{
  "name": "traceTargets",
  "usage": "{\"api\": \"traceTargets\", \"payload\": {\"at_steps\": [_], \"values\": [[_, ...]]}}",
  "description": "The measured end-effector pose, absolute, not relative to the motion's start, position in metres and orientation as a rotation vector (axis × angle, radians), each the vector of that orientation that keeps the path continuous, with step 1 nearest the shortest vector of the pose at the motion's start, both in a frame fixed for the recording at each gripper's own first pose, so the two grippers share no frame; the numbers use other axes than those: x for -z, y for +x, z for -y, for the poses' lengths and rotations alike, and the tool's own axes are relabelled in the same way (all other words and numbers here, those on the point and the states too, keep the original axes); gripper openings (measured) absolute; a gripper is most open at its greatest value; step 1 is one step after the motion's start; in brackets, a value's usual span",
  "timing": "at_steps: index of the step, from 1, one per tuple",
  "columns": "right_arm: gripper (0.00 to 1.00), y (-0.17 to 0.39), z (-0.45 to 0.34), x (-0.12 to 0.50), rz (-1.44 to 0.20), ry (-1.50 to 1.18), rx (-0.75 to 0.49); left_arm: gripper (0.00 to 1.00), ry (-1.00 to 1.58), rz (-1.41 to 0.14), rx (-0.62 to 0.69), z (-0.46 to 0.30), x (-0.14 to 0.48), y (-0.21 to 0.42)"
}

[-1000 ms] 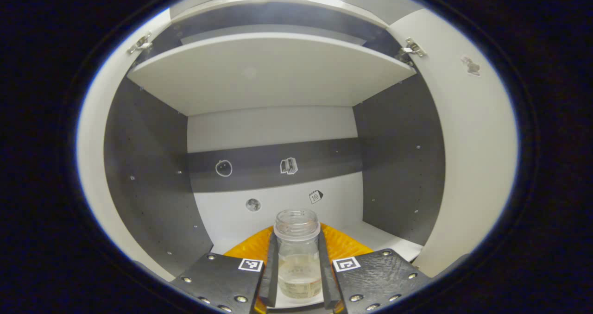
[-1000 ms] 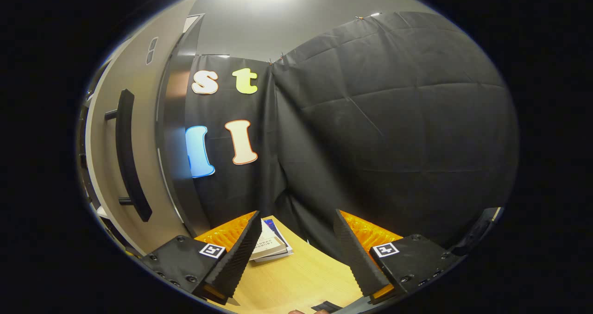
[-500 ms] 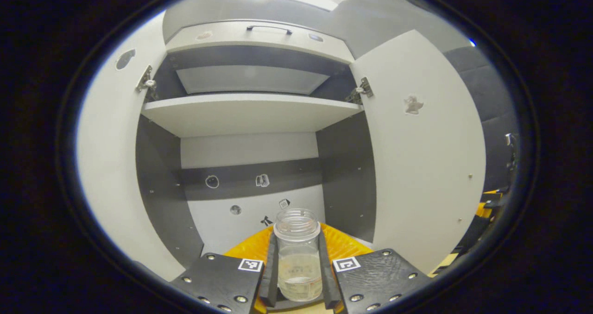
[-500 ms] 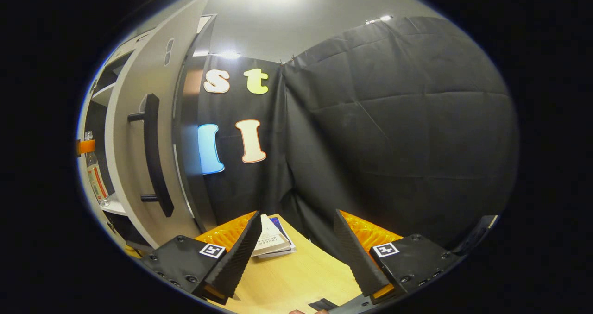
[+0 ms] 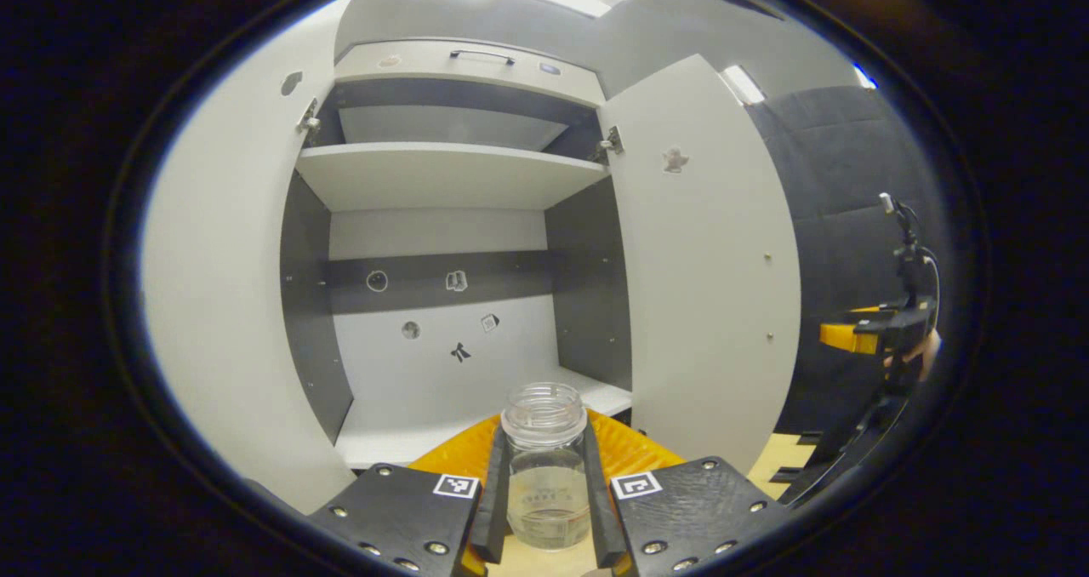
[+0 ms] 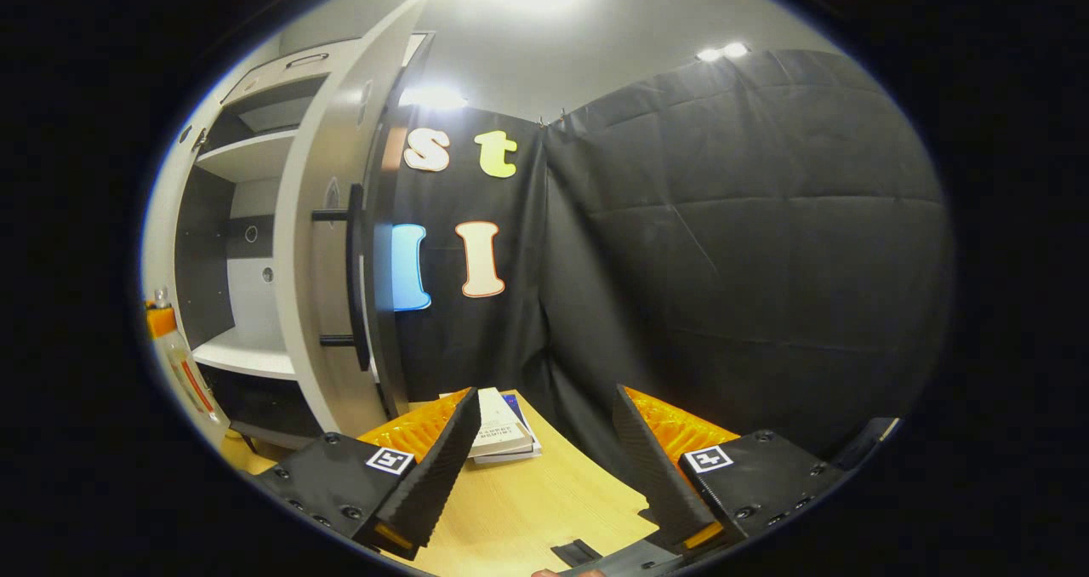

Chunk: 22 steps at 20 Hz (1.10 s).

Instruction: Grasp the bottle in the cabinet with the left hand and place it on the coaster, then close the right door with the right hand and the left door with the left hand.

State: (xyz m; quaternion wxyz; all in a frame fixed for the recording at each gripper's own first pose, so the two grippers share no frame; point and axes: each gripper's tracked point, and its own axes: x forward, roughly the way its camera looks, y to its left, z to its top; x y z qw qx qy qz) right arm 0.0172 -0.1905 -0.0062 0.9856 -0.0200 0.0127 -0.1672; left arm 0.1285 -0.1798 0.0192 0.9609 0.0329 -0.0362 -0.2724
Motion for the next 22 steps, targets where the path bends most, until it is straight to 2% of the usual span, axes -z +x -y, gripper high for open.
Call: {"api": "traceTargets", "payload": {"at_steps": [1,12,13,14,16,17,20,21,22], "values": [[0.96,0.012,0.186,0.004,-0.019,-0.034,0.331,0.42,0.064,0.070,0.562,0.181,-0.006,0.122],[0.96,-0.028,0.148,0.006,-0.021,-0.065,0.296,0.42,0.032,-0.035,0.618,0.203,0.136,0.087],[1.00,-0.030,0.146,0.005,-0.019,-0.059,0.299,0.41,0.024,-0.044,0.620,0.205,0.150,0.087],[0.96,-0.032,0.143,0.004,-0.021,-0.056,0.297,0.41,0.016,-0.057,0.623,0.208,0.164,0.087],[0.96,-0.037,0.138,0.005,-0.046,-0.090,0.281,0.41,0.016,-0.082,0.640,0.215,0.190,0.086],[1.00,-0.042,0.139,0.003,-0.053,-0.119,0.279,0.43,0.019,-0.089,0.647,0.217,0.202,0.087],[1.00,-0.060,0.139,-0.006,-0.055,-0.167,0.287,0.43,0.020,-0.116,0.646,0.223,0.233,0.092],[0.95,-0.066,0.138,-0.006,-0.057,-0.168,0.292,0.42,0.012,-0.124,0.645,0.224,0.240,0.092],[0.95,-0.067,0.136,-0.004,-0.064,-0.164,0.296,0.43,0.003,-0.130,0.644,0.224,0.247,0.093]]}}
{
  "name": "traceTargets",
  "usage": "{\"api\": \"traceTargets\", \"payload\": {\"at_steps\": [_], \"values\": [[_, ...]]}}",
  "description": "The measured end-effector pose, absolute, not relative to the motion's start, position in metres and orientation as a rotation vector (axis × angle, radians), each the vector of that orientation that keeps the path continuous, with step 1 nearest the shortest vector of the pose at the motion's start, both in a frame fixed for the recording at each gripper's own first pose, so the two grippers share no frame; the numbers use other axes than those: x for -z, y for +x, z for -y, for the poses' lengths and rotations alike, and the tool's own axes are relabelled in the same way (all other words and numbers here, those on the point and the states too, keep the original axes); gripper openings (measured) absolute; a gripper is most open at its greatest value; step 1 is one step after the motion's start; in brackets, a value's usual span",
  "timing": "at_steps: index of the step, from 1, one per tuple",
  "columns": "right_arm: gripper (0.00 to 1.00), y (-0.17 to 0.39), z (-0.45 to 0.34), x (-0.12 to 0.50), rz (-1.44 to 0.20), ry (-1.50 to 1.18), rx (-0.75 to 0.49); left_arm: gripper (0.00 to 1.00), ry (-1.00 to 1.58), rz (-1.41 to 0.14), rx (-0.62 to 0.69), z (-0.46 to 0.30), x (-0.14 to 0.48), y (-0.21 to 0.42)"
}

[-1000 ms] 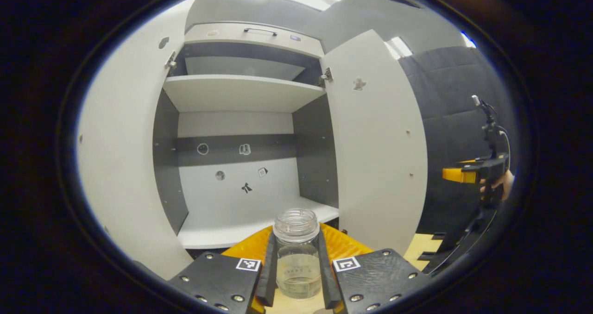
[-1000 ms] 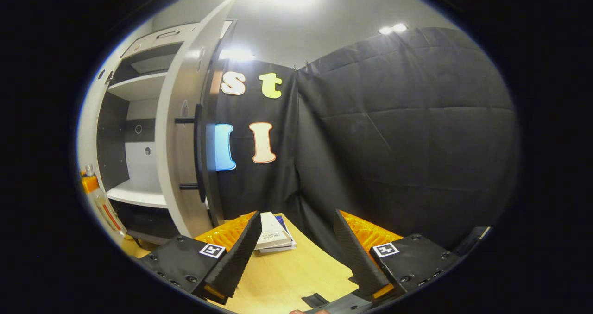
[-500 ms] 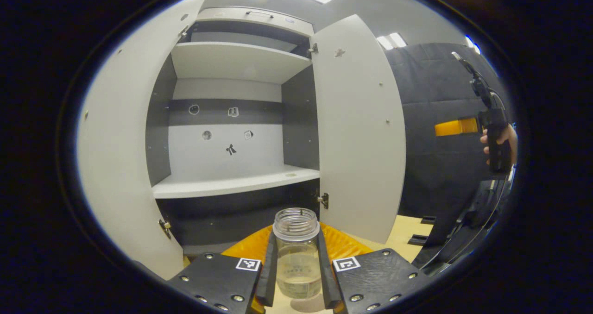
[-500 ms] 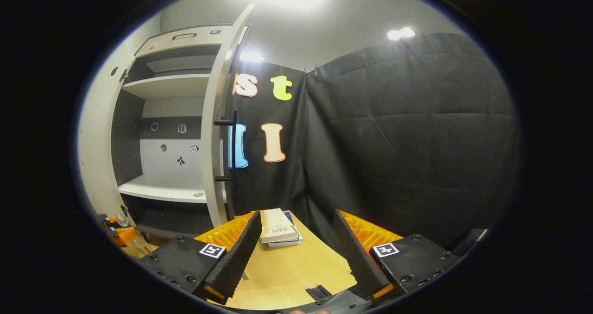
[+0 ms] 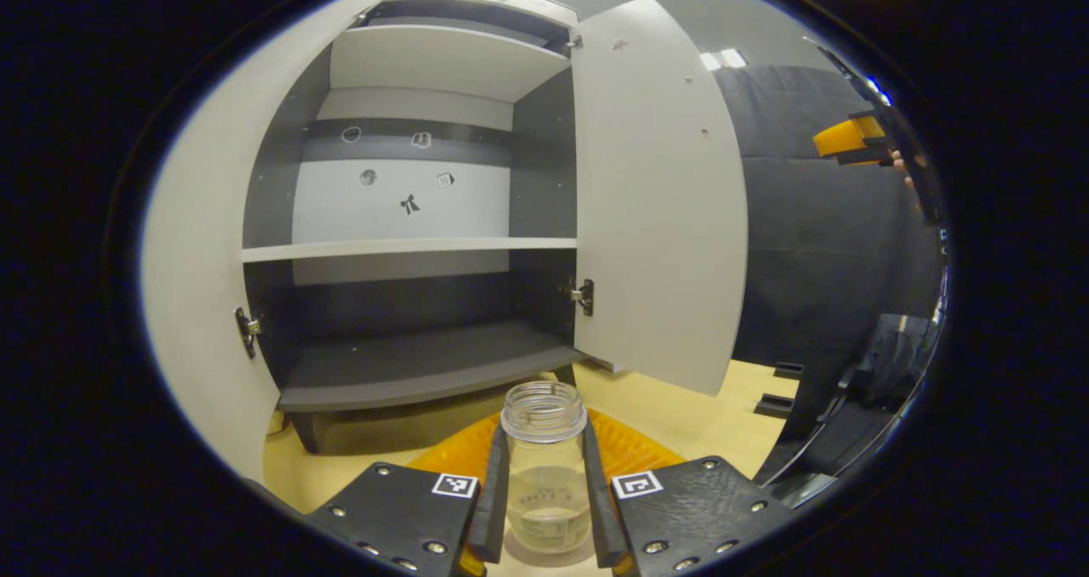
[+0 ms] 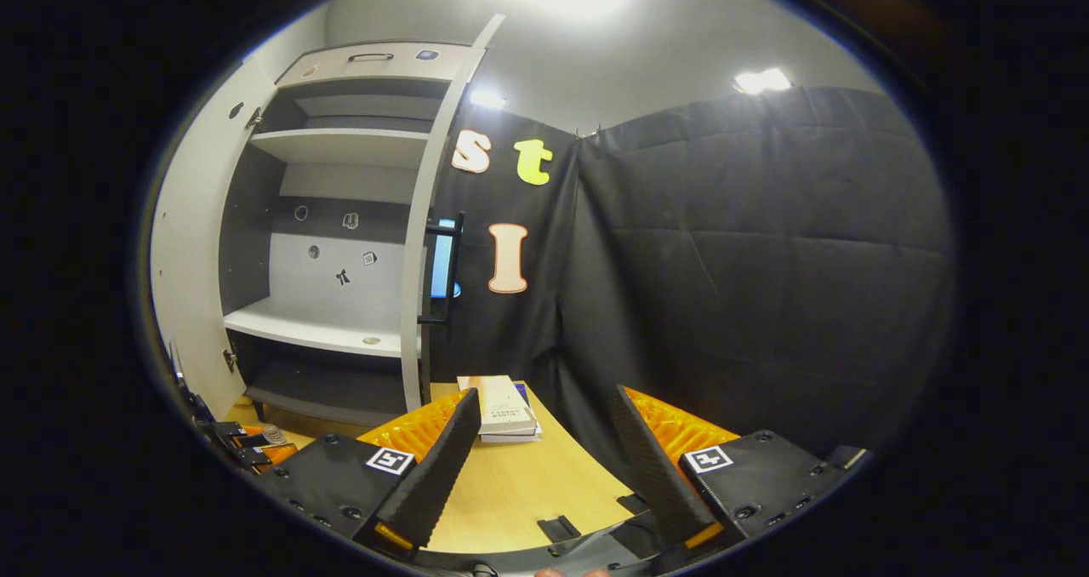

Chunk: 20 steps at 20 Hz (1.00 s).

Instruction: Grasp the bottle in the cabinet with the left hand and place it on the coaster, then close the right door with the right hand and the left door with the left hand.

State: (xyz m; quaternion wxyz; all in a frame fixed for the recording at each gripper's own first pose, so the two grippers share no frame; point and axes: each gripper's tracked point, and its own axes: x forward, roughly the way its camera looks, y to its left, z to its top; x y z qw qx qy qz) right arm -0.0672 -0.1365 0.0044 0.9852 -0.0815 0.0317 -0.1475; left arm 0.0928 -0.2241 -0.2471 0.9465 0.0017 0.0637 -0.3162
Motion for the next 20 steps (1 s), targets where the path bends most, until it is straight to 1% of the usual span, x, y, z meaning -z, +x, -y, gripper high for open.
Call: {"api": "traceTargets", "payload": {"at_steps": [1,4,5,6,7,8,9,10,11,13,14,17,18,19,20], "values": [[0.99,-0.070,0.136,-0.002,-0.074,-0.156,0.300,0.42,0.002,-0.134,0.642,0.225,0.253,0.094],[1.00,-0.077,0.136,-0.005,-0.078,-0.144,0.317,0.42,0.039,-0.129,0.641,0.226,0.268,0.093],[0.99,-0.079,0.136,-0.008,-0.069,-0.142,0.321,0.44,0.052,-0.133,0.651,0.228,0.273,0.091],[0.96,-0.078,0.136,-0.009,-0.067,-0.142,0.321,0.44,0.061,-0.133,0.659,0.229,0.277,0.090],[0.95,-0.077,0.136,-0.008,-0.071,-0.144,0.323,0.44,0.071,-0.134,0.659,0.229,0.280,0.090],[0.95,-0.077,0.136,-0.006,-0.077,-0.144,0.324,0.44,0.071,-0.124,0.654,0.229,0.279,0.090],[0.99,-0.076,0.137,-0.004,-0.083,-0.142,0.324,0.46,0.066,-0.124,0.646,0.229,0.279,0.091],[0.96,-0.076,0.136,-0.003,-0.088,-0.138,0.324,0.44,0.060,-0.131,0.636,0.228,0.280,0.091],[0.96,-0.076,0.137,-0.001,-0.093,-0.135,0.325,0.45,0.056,-0.138,0.628,0.228,0.280,0.091],[0.96,-0.076,0.140,0.001,-0.100,-0.117,0.332,0.44,0.058,-0.146,0.627,0.229,0.279,0.089],[1.00,-0.075,0.142,0.002,-0.101,-0.106,0.338,0.47,0.065,-0.148,0.630,0.230,0.279,0.088],[0.96,-0.075,0.159,0.007,-0.103,-0.064,0.382,0.89,0.114,-0.147,0.604,0.224,0.272,0.085],[0.96,-0.077,0.166,0.010,-0.103,-0.044,0.401,0.87,0.121,-0.149,0.605,0.225,0.269,0.082],[1.00,-0.078,0.170,0.012,-0.104,-0.027,0.412,0.86,0.125,-0.151,0.606,0.226,0.265,0.078],[0.99,-0.075,0.174,0.014,-0.106,-0.016,0.418,0.89,0.126,-0.150,0.598,0.224,0.258,0.076]]}}
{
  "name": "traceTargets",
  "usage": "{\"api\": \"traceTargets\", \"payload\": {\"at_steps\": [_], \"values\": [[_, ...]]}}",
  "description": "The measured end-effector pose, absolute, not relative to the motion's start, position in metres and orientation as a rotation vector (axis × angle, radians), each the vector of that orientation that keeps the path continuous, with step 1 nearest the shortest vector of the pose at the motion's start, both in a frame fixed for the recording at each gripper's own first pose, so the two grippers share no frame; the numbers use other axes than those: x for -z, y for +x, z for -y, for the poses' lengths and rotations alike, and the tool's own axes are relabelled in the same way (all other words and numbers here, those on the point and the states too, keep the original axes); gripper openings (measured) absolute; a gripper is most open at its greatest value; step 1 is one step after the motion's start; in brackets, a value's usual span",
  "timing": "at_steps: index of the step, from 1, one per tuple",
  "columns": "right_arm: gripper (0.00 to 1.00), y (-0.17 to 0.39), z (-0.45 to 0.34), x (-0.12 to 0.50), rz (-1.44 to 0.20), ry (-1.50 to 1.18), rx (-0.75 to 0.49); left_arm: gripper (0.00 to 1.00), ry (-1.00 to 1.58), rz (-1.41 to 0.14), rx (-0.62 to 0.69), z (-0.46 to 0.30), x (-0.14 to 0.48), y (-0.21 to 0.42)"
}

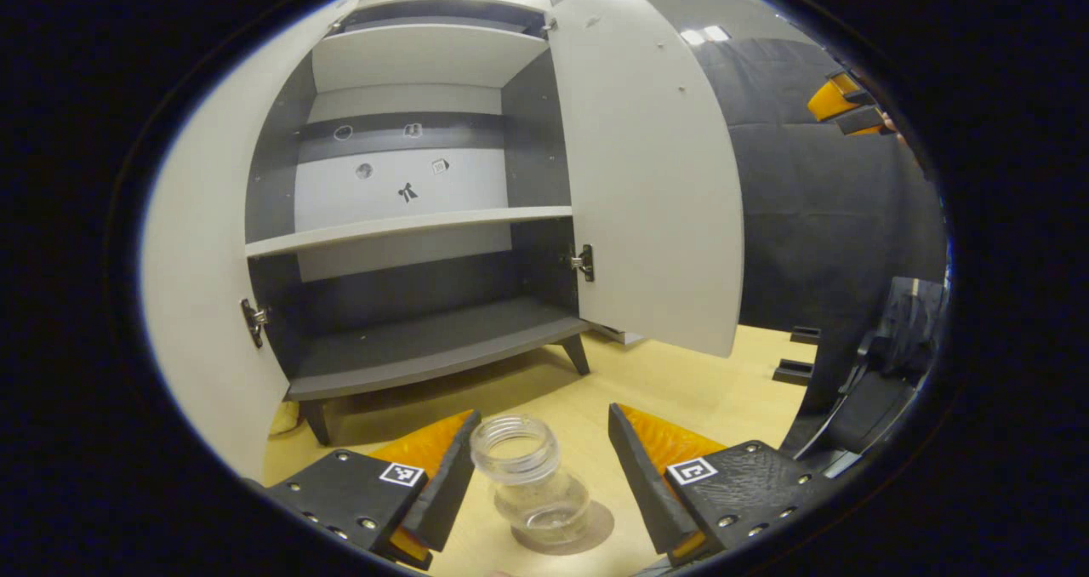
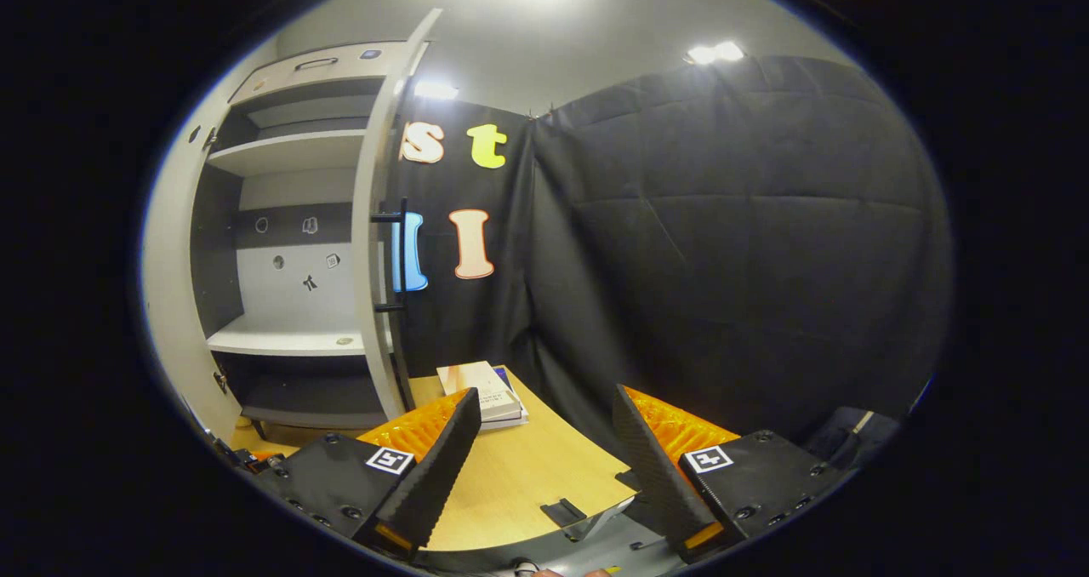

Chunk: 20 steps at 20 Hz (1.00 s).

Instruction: Grasp the bottle in the cabinet with the left hand and place it on the coaster, then close the right door with the right hand and the left door with the left hand.

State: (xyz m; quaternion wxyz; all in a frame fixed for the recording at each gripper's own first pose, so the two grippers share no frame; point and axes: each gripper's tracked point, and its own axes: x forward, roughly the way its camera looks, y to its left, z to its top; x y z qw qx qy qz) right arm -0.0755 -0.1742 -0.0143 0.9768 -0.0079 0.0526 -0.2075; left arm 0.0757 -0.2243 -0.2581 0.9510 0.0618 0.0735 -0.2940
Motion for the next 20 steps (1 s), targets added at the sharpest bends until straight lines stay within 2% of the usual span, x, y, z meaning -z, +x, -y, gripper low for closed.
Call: {"api": "traceTargets", "payload": {"at_steps": [1,4,5,6,8,10,11,14,16,17,18,20], "values": [[0.96,-0.073,0.179,0.015,-0.107,-0.011,0.422,0.89,0.124,-0.148,0.581,0.222,0.249,0.073],[0.96,-0.052,0.191,0.023,-0.110,-0.007,0.399,0.88,0.111,-0.139,0.491,0.206,0.215,0.064],[0.99,-0.042,0.193,0.026,-0.114,-0.002,0.381,0.88,0.104,-0.131,0.460,0.200,0.199,0.061],[0.96,-0.031,0.194,0.029,-0.121,0.010,0.357,0.89,0.099,-0.134,0.424,0.192,0.186,0.056],[0.99,-0.006,0.194,0.032,-0.130,0.036,0.300,0.88,0.091,-0.152,0.330,0.174,0.162,0.048],[0.99,0.011,0.194,0.019,-0.083,0.013,0.245,0.87,0.112,-0.172,0.230,0.154,0.143,0.038],[0.96,0.021,0.195,0.015,-0.065,-0.003,0.217,0.88,0.114,-0.188,0.177,0.145,0.134,0.031],[0.99,0.047,0.192,0.014,-0.054,-0.011,0.127,0.88,0.076,-0.209,0.058,0.132,0.101,0.013],[0.96,0.062,0.193,0.003,-0.047,-0.029,0.075,0.87,0.067,-0.187,-0.001,0.127,0.071,0.004],[0.99,0.068,0.193,-0.007,-0.031,-0.040,0.051,0.88,0.067,-0.174,-0.019,0.126,0.055,0.002],[0.96,0.074,0.194,-0.017,-0.011,-0.049,0.029,0.87,0.070,-0.180,-0.013,0.128,0.042,-0.002],[0.99,0.086,0.192,-0.034,0.023,-0.057,-0.024,0.87,0.109,-0.192,-0.007,0.134,0.019,-0.006]]}}
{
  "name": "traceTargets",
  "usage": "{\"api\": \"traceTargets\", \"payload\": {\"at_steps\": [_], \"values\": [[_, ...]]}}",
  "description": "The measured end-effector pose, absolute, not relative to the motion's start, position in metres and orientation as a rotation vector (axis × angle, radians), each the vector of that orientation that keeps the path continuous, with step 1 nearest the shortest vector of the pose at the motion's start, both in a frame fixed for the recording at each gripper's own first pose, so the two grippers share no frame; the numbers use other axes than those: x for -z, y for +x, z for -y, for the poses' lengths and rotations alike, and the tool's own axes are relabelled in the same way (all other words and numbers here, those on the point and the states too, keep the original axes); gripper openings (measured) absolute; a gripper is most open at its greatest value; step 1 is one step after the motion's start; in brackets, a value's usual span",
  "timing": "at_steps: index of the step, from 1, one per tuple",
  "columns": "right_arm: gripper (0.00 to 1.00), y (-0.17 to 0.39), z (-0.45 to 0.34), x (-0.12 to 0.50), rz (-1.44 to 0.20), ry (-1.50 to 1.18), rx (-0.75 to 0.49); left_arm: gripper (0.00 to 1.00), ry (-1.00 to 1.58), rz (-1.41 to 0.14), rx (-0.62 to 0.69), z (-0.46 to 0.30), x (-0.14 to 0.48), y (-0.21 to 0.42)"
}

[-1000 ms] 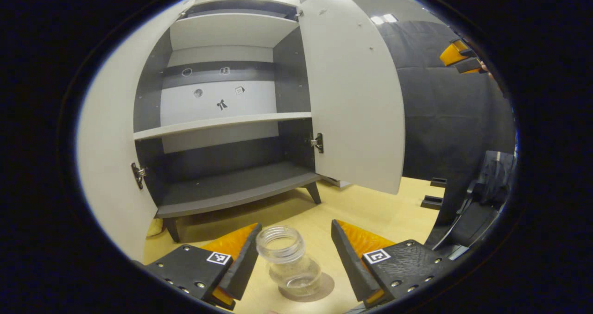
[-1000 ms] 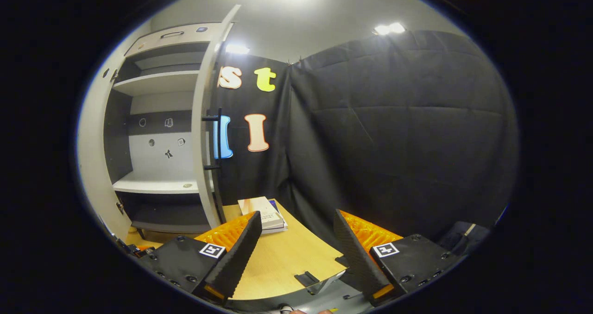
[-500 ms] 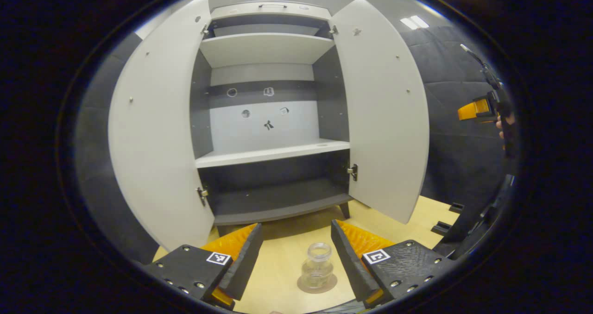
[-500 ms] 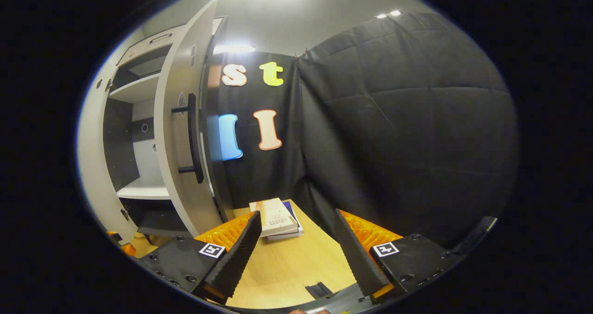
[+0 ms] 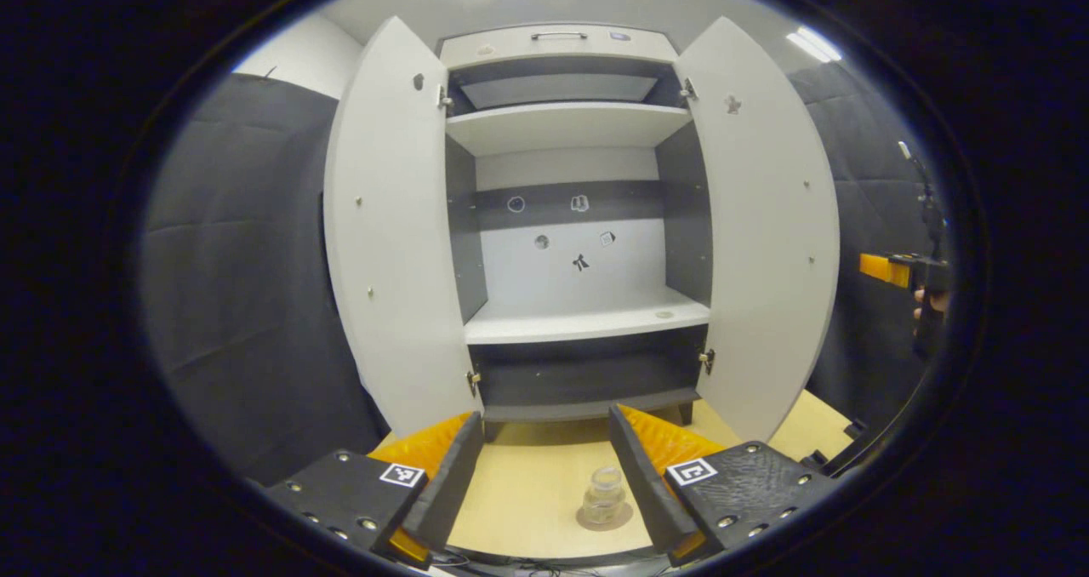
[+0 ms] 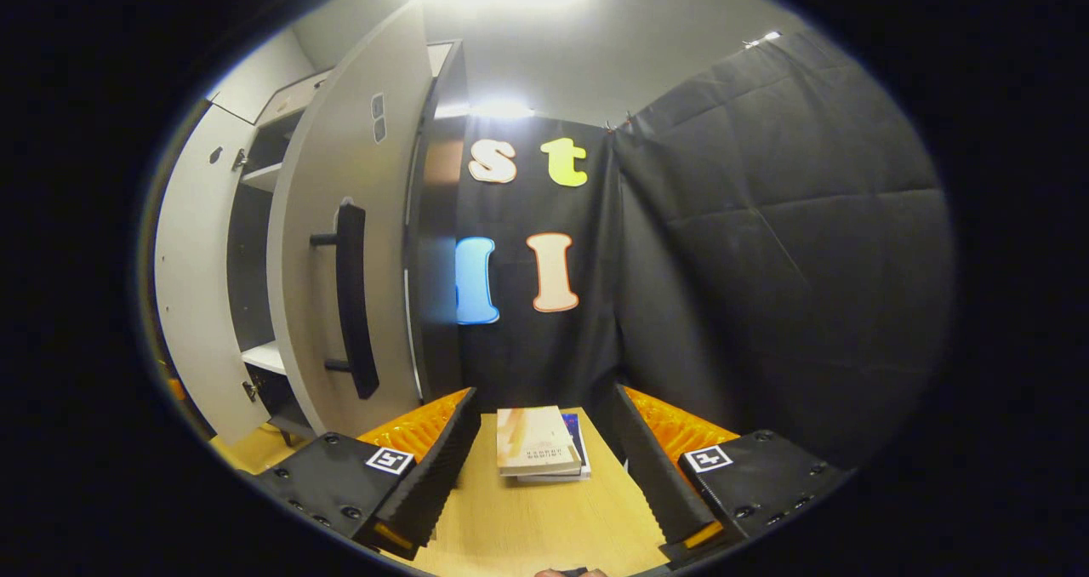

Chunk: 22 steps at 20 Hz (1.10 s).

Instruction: Grasp the bottle in the cabinet with the left hand and place it on the coaster, then close the right door with the right hand and the left door with the left hand.

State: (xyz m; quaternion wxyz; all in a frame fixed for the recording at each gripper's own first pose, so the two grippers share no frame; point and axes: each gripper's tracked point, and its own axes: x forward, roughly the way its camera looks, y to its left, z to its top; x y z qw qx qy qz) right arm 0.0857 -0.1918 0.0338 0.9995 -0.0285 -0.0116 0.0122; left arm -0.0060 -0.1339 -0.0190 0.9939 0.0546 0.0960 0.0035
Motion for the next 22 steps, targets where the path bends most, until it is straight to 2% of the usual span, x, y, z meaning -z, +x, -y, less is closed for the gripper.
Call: {"api": "traceTargets", "payload": {"at_steps": [3,4,6,10,11,14,16,17,18,20,22], "values": [[0.99,0.099,0.190,-0.053,0.064,-0.042,-0.089,0.89,0.138,-0.192,-0.036,0.138,-0.013,-0.005],[0.96,0.102,0.191,-0.056,0.067,-0.031,-0.105,0.89,0.130,-0.193,-0.046,0.140,-0.022,-0.003],[0.99,0.110,0.190,-0.055,0.056,-0.006,-0.131,0.89,0.090,-0.183,-0.067,0.141,-0.038,0.007],[0.99,0.123,0.198,-0.052,0.029,-0.013,-0.116,0.87,0.023,-0.169,-0.107,0.131,-0.054,0.015],[0.95,0.126,0.196,-0.051,0.021,-0.012,-0.116,0.87,0.019,-0.175,-0.113,0.125,-0.055,0.018],[0.99,0.129,0.184,-0.057,0.006,0.002,-0.124,0.88,0.034,-0.176,-0.126,0.109,-0.059,0.026],[0.99,0.130,0.174,-0.061,0.002,-0.015,-0.125,0.89,0.024,-0.162,-0.116,0.103,-0.061,0.030],[0.95,0.130,0.170,-0.062,-0.003,-0.024,-0.127,0.89,0.011,-0.164,-0.107,0.101,-0.058,0.032],[0.99,0.130,0.163,-0.061,-0.009,-0.037,-0.129,0.89,-0.003,-0.165,-0.093,0.101,-0.054,0.033],[0.99,0.129,0.155,-0.063,-0.013,-0.064,-0.122,0.89,-0.034,-0.163,-0.067,0.099,-0.048,0.038],[0.95,0.125,0.145,-0.062,-0.014,-0.067,-0.119,0.89,-0.062,-0.154,-0.033,0.097,-0.044,0.042]]}}
